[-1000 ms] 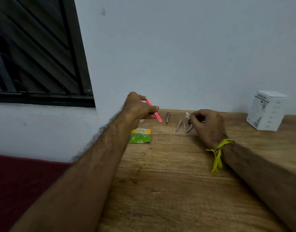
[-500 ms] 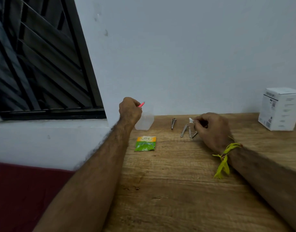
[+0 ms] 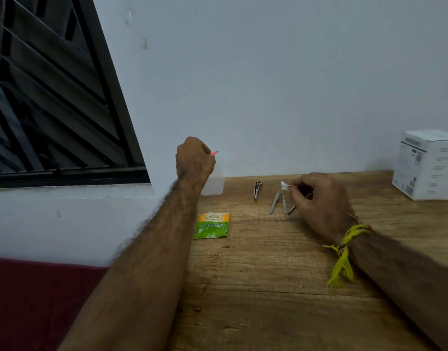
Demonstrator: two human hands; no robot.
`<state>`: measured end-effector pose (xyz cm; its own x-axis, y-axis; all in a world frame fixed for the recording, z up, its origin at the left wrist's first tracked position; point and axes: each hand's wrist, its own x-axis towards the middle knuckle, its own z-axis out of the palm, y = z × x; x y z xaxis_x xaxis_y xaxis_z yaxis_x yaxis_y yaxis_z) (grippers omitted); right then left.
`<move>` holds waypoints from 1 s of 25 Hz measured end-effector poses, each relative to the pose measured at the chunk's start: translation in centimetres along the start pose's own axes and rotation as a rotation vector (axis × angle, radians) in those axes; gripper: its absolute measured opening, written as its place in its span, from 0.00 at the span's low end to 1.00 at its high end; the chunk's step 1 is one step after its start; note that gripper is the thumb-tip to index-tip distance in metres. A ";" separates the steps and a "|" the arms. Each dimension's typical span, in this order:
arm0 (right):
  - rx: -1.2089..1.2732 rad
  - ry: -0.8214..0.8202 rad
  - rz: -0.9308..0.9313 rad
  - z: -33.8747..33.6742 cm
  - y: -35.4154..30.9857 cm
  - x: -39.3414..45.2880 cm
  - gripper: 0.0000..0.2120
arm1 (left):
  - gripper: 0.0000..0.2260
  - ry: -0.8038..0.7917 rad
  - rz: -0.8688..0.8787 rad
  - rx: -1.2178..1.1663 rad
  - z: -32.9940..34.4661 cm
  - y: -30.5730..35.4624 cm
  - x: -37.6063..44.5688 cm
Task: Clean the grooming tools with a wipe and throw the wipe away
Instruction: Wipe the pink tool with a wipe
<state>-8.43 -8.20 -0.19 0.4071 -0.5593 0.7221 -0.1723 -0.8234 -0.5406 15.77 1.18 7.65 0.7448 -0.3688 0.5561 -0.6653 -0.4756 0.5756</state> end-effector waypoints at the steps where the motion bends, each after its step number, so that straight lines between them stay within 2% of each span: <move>1: 0.000 -0.002 0.002 0.0 0.0 0.0 0.06 | 0.11 0.038 0.011 -0.028 0.0 0.2 0.1; 4: 0.003 -0.006 0.001 0.0 0.1 0.0 0.06 | 0.08 0.077 -0.023 -0.090 0.6 1.0 0.8; 7: 0.006 0.003 -0.009 0.1 0.0 0.0 0.05 | 0.05 -0.018 -0.081 0.020 2.1 1.1 1.1; 14: 0.019 0.006 -0.016 0.3 0.1 0.1 0.05 | 0.08 -0.079 -0.008 0.162 2.7 0.4 1.1; 20: 0.030 0.004 -0.021 0.2 0.0 0.1 0.05 | 0.26 -0.155 0.061 0.265 2.7 -0.2 0.0; 25: 0.020 0.066 0.021 0.3 0.5 0.2 0.04 | 0.19 -0.171 0.081 0.292 2.5 -0.2 -0.8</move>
<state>-8.15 -8.69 -0.39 0.3437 -0.5820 0.7369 -0.1623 -0.8098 -0.5638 15.45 -0.43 5.56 0.7044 -0.5313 0.4707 -0.6981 -0.6383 0.3242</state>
